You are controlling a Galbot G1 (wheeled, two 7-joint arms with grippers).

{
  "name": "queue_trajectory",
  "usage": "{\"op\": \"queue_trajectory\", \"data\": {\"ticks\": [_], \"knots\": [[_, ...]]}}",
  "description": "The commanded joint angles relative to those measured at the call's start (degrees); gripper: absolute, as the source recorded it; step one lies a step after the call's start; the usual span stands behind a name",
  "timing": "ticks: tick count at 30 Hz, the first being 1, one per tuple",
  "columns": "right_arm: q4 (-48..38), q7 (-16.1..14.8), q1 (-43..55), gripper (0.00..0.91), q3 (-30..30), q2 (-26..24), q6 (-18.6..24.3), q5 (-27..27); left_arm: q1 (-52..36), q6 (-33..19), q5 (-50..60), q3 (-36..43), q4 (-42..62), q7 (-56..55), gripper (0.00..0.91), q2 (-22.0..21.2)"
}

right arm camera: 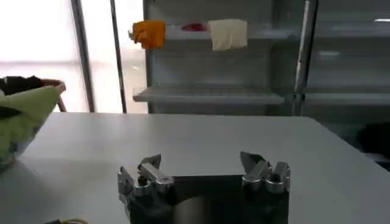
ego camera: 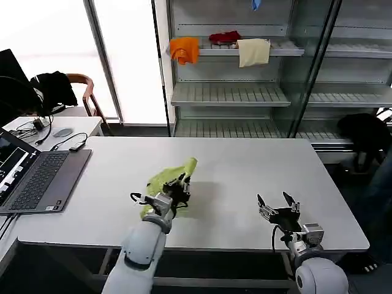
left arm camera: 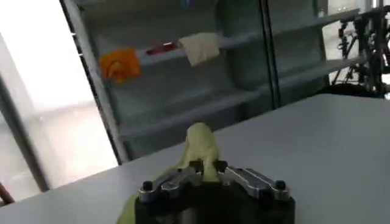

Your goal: Fold and organize the clothes.

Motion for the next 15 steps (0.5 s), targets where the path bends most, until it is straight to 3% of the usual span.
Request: {"op": "queue_trajectory", "data": {"ticks": [1,4,8,13,15], "knots": [[-0.3,0.0,0.8,0.907,-2.5,1.7,-0.7,-2.1,-2.7,-1.4,-4.0,7.8,3.2,-6.0,0.907,-4.0],[-0.3,-0.5,1.4,0.907,-4.3,2.3,-1.3,-2.5,-2.8,-1.1,-5.0,8.2,2.2,-7.2,0.907,-4.0],[-0.5,0.2,3.4,0.907,-7.8,4.3,-5.6,-1.7,-3.3,-0.5,-7.6,6.3,0.4,-8.4,0.907,-3.7],[-3.3,2.6,6.4,0.907,-13.2,6.9,-7.4,5.7,-1.9,-1.2,-9.2,0.6,-1.0,-8.3,0.907,2.0],[-6.0,5.9,8.1,0.907,-16.4,7.7,-7.4,9.8,-0.7,-2.3,-10.7,-3.3,-1.2,-8.3,0.907,5.2]]}}
